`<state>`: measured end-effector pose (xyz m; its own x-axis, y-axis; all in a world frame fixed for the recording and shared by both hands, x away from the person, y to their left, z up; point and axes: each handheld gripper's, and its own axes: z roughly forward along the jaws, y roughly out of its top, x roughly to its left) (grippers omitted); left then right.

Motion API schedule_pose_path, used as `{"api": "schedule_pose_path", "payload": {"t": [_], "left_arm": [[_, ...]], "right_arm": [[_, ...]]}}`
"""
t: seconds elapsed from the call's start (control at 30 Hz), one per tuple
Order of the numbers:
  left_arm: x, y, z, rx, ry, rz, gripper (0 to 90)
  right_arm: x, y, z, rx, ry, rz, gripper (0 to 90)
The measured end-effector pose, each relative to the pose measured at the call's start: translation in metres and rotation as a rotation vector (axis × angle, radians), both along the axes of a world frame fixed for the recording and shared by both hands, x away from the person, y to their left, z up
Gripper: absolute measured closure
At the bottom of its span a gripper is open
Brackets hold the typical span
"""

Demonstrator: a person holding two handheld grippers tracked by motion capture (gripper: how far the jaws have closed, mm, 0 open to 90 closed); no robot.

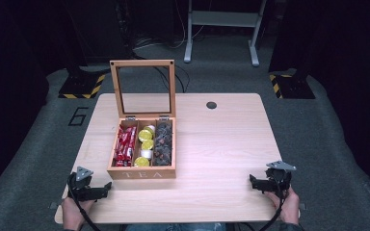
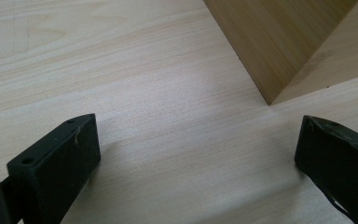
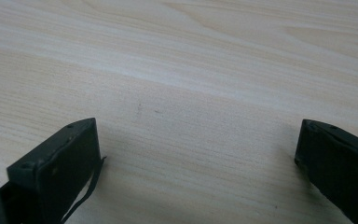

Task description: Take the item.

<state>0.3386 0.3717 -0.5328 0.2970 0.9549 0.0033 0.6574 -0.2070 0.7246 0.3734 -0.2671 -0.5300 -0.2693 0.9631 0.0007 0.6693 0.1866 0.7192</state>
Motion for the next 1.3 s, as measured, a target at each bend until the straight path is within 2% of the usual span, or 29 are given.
{"api": "schedule_pose_path", "payload": {"t": [0.13, 0.67, 0.77, 0.9, 1.0, 1.03, 1.2, 1.3], "left_arm": [[0.000, 0.000, 0.000, 0.000, 0.001, 0.000, 0.1], [0.006, -0.005, 0.000, 0.000, 0.003, 0.042, 0.0], [0.002, -0.005, 0.001, -0.006, 0.011, 0.032, 0.1], [-0.001, -0.003, 0.002, -0.034, -0.003, 0.033, 0.1], [-0.003, -0.002, 0.006, -0.035, -0.005, 0.029, 0.2], [-0.004, -0.001, 0.008, -0.049, -0.024, 0.025, 0.2], [-0.006, 0.000, 0.017, -0.066, -0.034, 0.011, 0.2], [-0.006, 0.000, 0.022, -0.064, -0.041, 0.001, 0.2]], "right_arm": [[0.001, -0.003, 0.000, -0.001, -0.003, 0.028, 0.0], [0.004, -0.001, 0.001, 0.003, 0.004, 0.023, 0.0], [0.005, -0.001, 0.001, -0.006, 0.006, 0.028, 0.0], [0.005, 0.000, 0.001, -0.007, 0.007, 0.038, 0.0], [0.005, 0.000, 0.001, -0.003, 0.010, 0.037, 0.0], [0.004, 0.001, 0.001, 0.003, 0.016, 0.030, 0.0], [0.004, 0.001, 0.001, 0.003, 0.016, 0.031, 0.0], [0.005, 0.000, 0.001, -0.003, 0.011, 0.038, 0.0]]}}
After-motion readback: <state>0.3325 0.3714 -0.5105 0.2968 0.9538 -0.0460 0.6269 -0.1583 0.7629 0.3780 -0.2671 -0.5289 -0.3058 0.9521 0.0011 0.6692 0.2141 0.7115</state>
